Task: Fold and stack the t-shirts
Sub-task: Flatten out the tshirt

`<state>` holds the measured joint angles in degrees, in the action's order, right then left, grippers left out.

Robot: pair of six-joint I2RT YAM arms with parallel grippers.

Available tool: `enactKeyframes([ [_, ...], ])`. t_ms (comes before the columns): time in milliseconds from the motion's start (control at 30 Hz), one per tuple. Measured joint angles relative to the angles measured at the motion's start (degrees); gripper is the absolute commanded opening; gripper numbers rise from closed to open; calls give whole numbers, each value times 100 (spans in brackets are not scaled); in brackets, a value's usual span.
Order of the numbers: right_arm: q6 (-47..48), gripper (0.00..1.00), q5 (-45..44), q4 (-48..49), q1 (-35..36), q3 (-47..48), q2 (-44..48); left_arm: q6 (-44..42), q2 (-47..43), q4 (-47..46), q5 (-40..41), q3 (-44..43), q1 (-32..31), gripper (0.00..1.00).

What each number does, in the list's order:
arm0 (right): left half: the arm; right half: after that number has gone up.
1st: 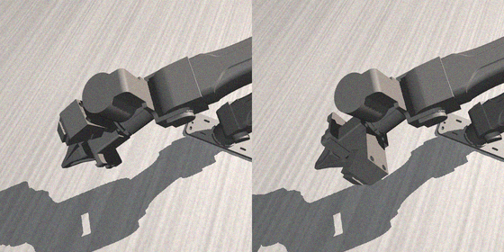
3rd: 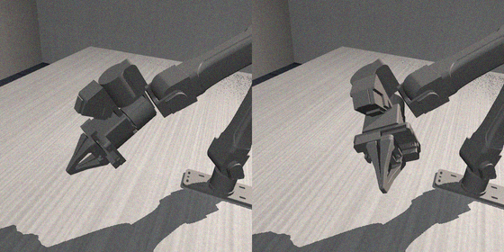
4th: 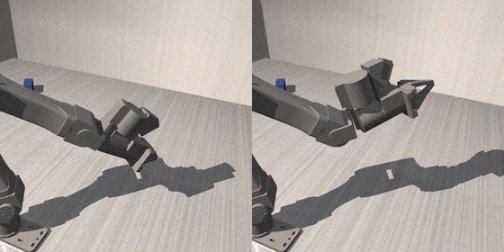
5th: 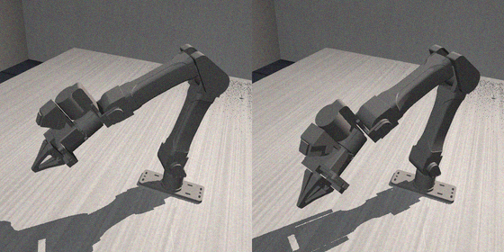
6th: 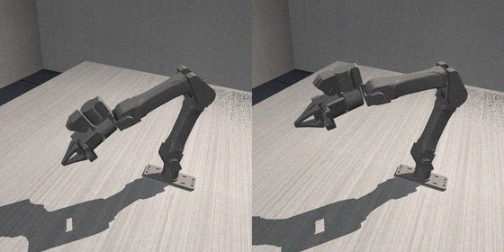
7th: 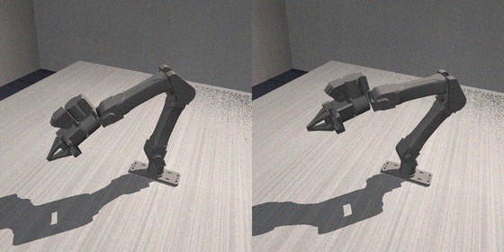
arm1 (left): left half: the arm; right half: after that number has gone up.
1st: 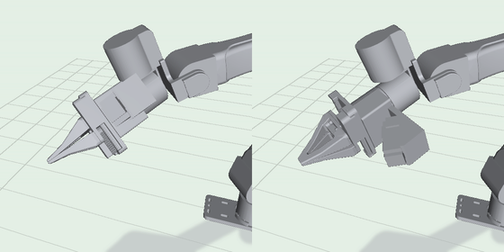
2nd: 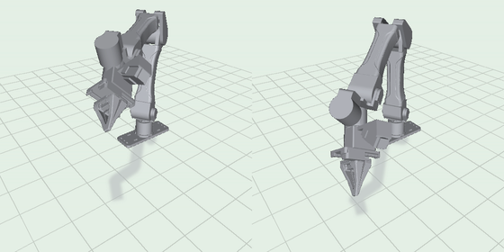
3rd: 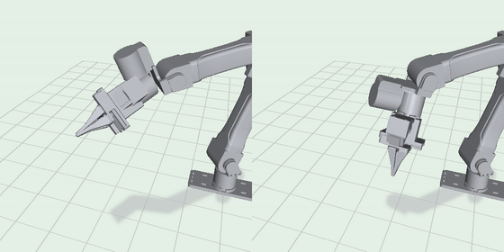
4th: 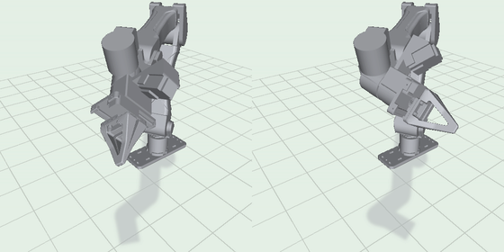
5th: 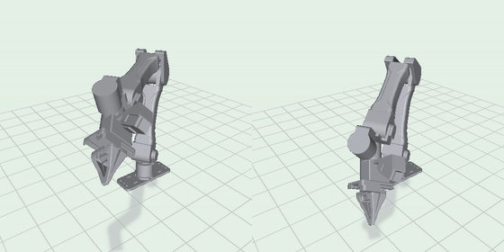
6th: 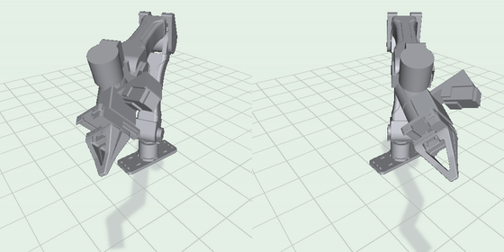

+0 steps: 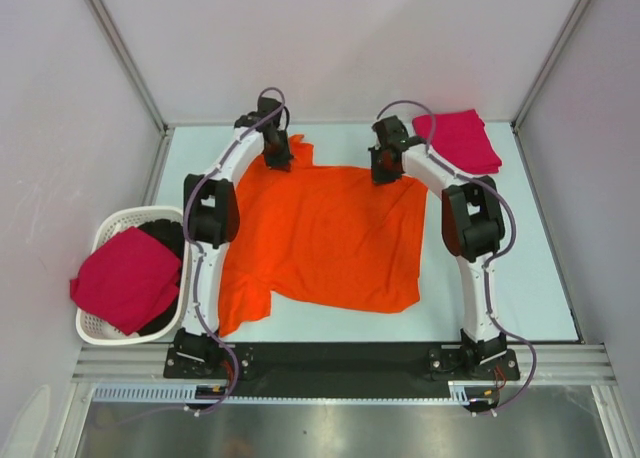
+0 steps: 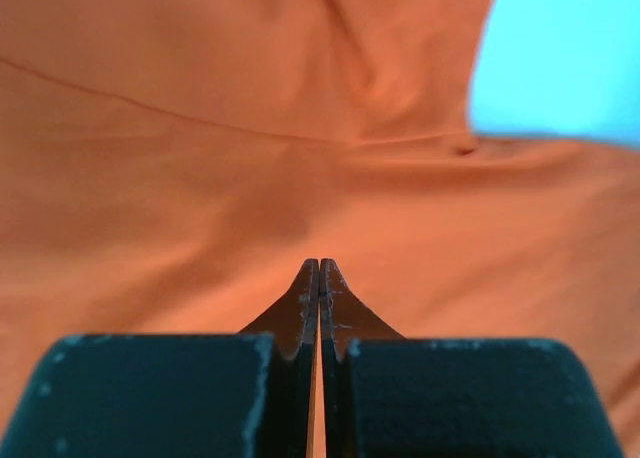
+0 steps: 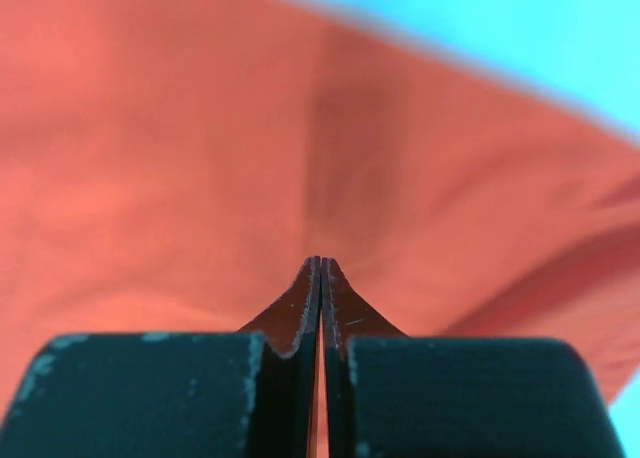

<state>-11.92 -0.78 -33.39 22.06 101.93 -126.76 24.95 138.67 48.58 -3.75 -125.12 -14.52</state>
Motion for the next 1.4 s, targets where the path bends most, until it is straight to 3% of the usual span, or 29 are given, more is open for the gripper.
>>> enactKeyframes([
  [267,-4,0,203,11,-927,461,-96,153,160,149,20,-1513,155,0],
  [433,-33,0,245,-131,-1300,435,-433,199,433,234,9,-1558,380,0],
  [867,-50,0,345,-485,-1298,813,-710,197,1027,769,-144,-1362,907,0],
  [1167,-55,0,492,-1071,-1259,2214,-1504,203,1029,811,-175,-1362,1047,0],
  [1400,-144,0,691,-1447,-1239,3683,-2328,227,1073,857,-267,-1462,1663,0],
])
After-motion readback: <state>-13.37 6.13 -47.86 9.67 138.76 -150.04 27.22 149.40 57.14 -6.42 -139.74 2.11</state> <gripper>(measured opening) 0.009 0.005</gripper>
